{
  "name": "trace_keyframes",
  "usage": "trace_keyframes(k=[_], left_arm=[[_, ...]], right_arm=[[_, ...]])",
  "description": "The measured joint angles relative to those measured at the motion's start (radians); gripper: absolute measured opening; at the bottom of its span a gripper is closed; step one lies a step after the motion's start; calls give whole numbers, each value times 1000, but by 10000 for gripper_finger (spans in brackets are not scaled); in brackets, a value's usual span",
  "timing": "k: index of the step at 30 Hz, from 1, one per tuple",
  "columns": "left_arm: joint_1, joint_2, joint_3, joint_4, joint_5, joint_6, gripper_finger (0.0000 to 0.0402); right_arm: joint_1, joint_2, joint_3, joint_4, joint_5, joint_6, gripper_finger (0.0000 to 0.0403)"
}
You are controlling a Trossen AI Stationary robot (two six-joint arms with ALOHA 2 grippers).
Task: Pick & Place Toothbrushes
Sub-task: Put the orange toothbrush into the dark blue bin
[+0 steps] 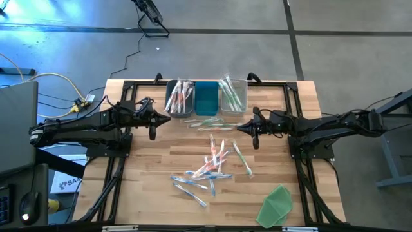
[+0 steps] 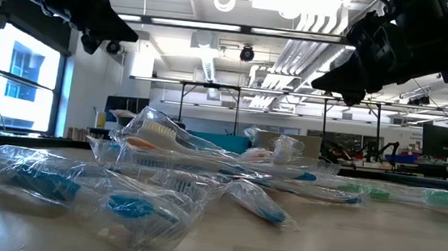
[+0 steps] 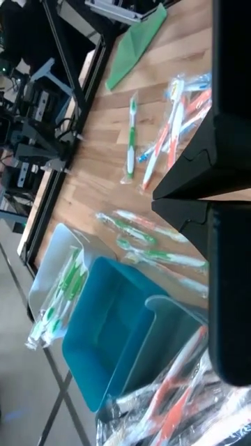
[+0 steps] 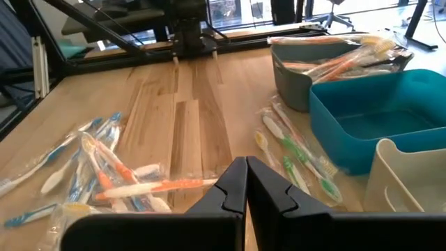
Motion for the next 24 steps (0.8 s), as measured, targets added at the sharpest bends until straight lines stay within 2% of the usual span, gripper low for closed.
trace_keyframes(k=[5, 12, 17, 24], left_arm=[[-64, 22, 0, 1, -40, -10, 0], [-243, 131, 0, 4, -215, -115, 0], [-358, 226, 0, 114, -329, -139, 0], [-468, 328, 0, 258, -406, -151, 0]], right_arm=[[-1, 0, 0, -24, 0, -31, 2], [-1, 0, 0, -25, 46, -42, 2], [-1, 0, 1, -61, 21, -67, 2], [-1, 0, 1, -81, -27, -72, 2]])
